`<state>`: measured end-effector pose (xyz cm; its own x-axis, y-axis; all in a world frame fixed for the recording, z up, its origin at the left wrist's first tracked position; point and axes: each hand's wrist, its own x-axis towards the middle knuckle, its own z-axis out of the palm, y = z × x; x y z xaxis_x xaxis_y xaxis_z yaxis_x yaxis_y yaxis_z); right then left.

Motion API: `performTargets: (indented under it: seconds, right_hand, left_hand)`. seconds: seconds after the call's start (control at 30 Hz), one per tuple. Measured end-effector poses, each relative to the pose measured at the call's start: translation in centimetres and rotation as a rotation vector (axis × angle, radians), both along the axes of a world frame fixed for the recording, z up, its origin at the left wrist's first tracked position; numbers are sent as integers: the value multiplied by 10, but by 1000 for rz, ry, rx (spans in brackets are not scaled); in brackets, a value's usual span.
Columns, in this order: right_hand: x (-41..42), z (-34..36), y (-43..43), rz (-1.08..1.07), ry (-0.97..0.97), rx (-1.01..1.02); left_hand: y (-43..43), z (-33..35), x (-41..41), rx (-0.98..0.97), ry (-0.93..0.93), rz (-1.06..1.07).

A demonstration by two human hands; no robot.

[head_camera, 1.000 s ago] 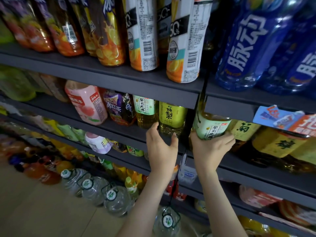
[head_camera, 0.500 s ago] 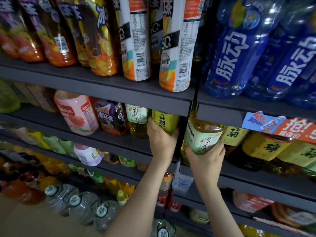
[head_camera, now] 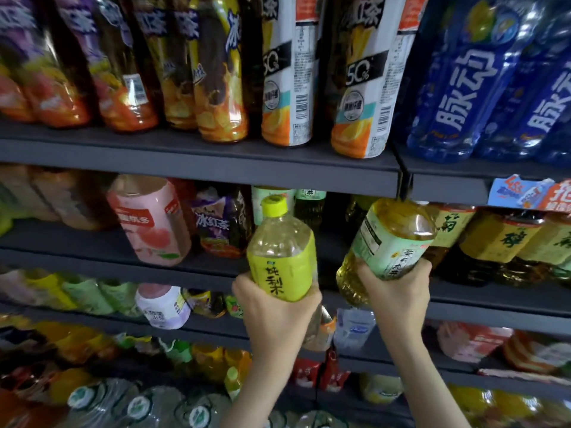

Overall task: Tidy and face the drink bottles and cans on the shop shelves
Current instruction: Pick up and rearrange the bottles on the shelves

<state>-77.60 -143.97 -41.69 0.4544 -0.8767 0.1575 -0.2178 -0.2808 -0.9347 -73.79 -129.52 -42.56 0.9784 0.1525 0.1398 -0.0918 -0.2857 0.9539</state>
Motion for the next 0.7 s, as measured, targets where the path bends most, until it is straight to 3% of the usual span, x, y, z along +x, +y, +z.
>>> performTargets:
  seconds: [0.43,0.57,0.7]
  right_hand:
    - [29,-2,27,-21,-126,168]
    - [3,-24,30,-21,-36,244]
    - [-4,-41,40,56,57,128]
  left_hand:
    - [63,5,22,-114,-22,75]
    - [68,5,22,-79,-33,1]
    - [63,3,20,-63,-36,-19]
